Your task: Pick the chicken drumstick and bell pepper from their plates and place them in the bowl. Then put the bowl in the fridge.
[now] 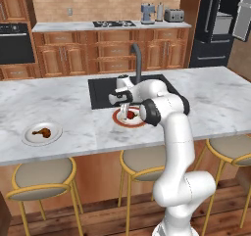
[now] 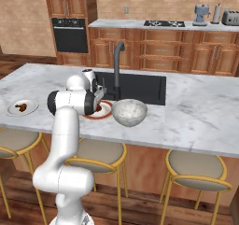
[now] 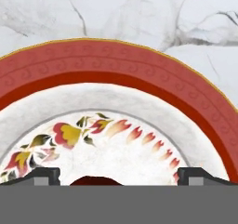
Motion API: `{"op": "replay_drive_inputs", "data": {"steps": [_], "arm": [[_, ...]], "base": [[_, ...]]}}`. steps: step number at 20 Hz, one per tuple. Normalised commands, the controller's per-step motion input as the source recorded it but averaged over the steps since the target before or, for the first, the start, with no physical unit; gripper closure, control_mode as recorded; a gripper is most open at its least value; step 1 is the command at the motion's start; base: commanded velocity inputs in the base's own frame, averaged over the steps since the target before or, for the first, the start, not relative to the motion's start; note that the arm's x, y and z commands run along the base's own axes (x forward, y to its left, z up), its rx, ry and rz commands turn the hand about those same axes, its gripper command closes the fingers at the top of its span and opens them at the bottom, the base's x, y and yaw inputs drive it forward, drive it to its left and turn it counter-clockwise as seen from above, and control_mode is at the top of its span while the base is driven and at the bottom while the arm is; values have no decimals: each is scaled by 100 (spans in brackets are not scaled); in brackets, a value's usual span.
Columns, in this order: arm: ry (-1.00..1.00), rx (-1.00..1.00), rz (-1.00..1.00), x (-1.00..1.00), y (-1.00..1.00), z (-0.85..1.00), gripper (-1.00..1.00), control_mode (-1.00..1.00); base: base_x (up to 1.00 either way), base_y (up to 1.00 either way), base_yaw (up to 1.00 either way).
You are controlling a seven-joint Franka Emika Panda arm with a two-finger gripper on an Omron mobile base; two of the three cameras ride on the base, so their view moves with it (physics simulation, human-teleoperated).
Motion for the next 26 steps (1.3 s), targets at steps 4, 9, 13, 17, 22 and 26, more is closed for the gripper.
{"op": "replay_drive_inputs", "data": {"steps": [4, 9, 13, 17, 22, 26], "arm": [[0, 0, 0, 0, -15, -1, -100, -100], [0, 0, -2, 0, -15, 0, -100, -100], [0, 0, -7, 0, -15, 0, -100, -100], [-1, 0, -12, 0, -8, 0, -100, -100], [0, 0, -12, -1, -7, 0, -100, -100], [0, 0, -12, 0, -5, -3, -100, -100]], "base": [[0, 0, 0], [0, 0, 0], [0, 0, 0], [0, 0, 0], [0, 0, 0], [0, 0, 0]]}}
